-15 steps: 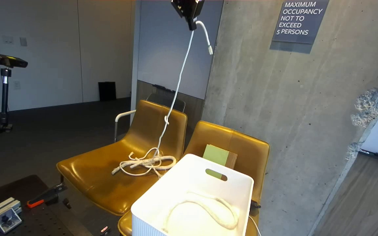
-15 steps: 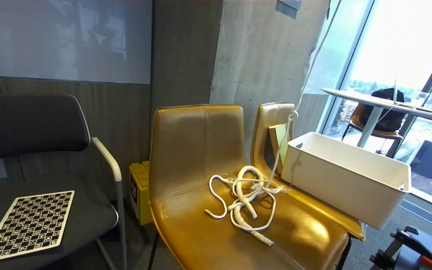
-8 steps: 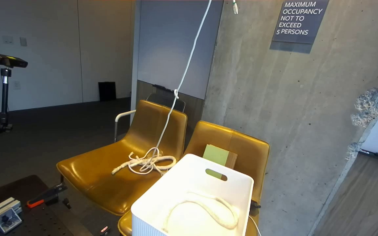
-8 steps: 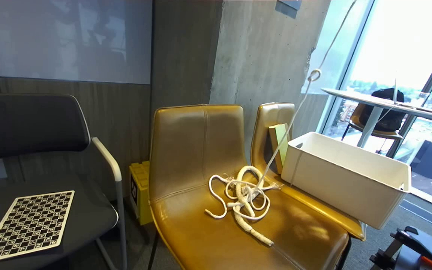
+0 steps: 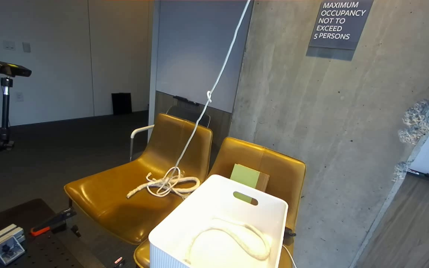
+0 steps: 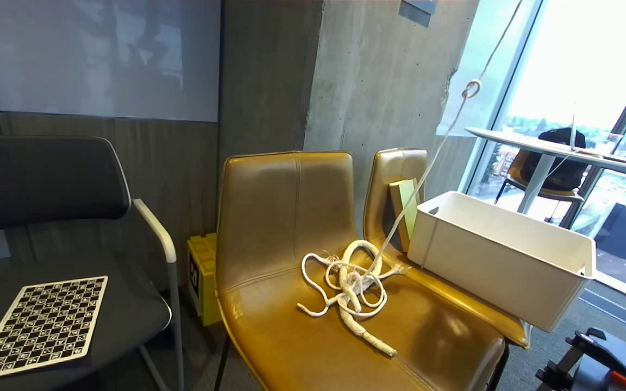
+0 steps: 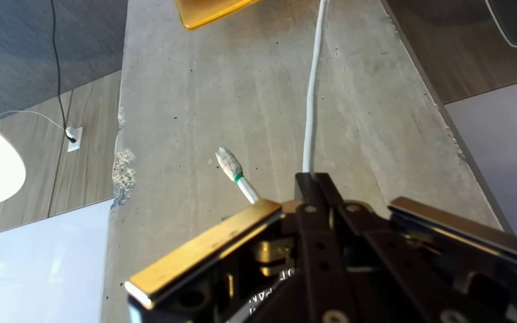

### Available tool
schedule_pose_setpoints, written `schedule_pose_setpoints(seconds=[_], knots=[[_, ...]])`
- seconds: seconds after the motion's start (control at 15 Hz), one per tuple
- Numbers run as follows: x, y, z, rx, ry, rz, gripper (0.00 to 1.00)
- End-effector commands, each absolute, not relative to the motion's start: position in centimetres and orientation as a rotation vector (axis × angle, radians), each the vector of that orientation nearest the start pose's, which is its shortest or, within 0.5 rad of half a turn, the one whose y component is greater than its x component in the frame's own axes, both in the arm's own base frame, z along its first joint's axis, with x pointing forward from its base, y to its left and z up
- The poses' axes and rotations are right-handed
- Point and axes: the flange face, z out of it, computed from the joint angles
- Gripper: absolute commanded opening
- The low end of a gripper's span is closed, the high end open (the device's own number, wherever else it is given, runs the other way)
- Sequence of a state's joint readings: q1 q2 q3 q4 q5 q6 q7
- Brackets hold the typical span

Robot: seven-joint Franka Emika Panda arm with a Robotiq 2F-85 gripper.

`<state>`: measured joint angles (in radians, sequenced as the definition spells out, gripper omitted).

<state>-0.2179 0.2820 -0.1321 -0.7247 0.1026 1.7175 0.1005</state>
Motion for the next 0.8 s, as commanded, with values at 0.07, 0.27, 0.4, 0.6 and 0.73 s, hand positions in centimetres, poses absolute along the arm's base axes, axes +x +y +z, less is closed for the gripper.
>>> schedule_pose_setpoints(seconds=[0.07, 0.27, 0.4, 0.6, 0.73], knots=[[59.4, -18.6, 83.0, -2.943, 0.600, -1.018, 0.01], [62.6, -20.2, 78.2, -2.992, 0.609, -0.902, 0.01], [64.3, -21.2, 75.1, -3.035, 0.611, -0.831, 0.01], [66.0, -23.0, 71.2, -3.104, 0.613, -0.734, 0.01], [66.6, -24.8, 69.0, -3.158, 0.613, -0.686, 0.01]])
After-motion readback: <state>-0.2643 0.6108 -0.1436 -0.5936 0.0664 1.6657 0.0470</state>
